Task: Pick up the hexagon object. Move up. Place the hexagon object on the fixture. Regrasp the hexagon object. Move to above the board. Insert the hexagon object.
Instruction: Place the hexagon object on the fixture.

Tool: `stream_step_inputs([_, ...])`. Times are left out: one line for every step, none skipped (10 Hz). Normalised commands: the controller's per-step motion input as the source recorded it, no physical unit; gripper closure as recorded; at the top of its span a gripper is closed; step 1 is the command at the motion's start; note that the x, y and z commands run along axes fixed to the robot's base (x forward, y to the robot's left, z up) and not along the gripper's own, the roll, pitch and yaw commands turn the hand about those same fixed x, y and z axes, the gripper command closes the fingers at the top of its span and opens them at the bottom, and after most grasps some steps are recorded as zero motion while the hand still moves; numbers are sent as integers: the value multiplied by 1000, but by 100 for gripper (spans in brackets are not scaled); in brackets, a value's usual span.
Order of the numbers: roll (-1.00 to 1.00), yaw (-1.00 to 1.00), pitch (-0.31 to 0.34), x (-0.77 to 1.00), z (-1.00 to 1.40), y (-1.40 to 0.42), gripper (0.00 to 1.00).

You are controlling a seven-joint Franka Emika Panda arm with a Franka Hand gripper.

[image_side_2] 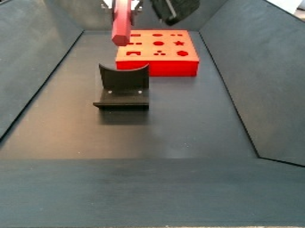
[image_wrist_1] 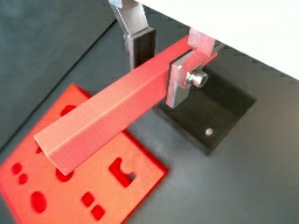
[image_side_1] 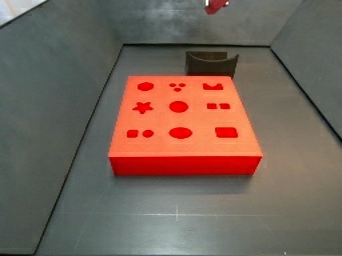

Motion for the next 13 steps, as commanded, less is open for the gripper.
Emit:
stream_step_inputs([-581, -81, 131, 84, -16, 53, 100])
stream_step_inputs([-351, -106, 94, 61, -15, 47, 100])
stream_step_inputs([-1000, -99, 291, 127, -1000, 130, 100])
stream_step_inputs([-1000, -129, 280, 137, -1000, 135, 100])
stream_step_inputs([-944, -160, 274, 145, -1000, 140, 100])
stream_step_inputs([-764, -205, 230, 162, -1000, 136, 100])
stream_step_inputs([-557, -242, 160, 169, -1000, 136, 100])
stream_step_inputs([-395, -252, 109, 173, -1000, 138, 100])
stream_step_inputs([-290, -246, 75, 178, -1000, 135, 100])
stream_step_inputs([-176, -217, 0, 188, -1000, 134, 100])
stream_step_inputs([-163, -200, -21, 175, -906, 124, 100])
stream_step_inputs([-156, -158, -51, 136, -638, 89, 100])
stream_step_inputs([-149, -127, -69, 115, -458, 72, 100])
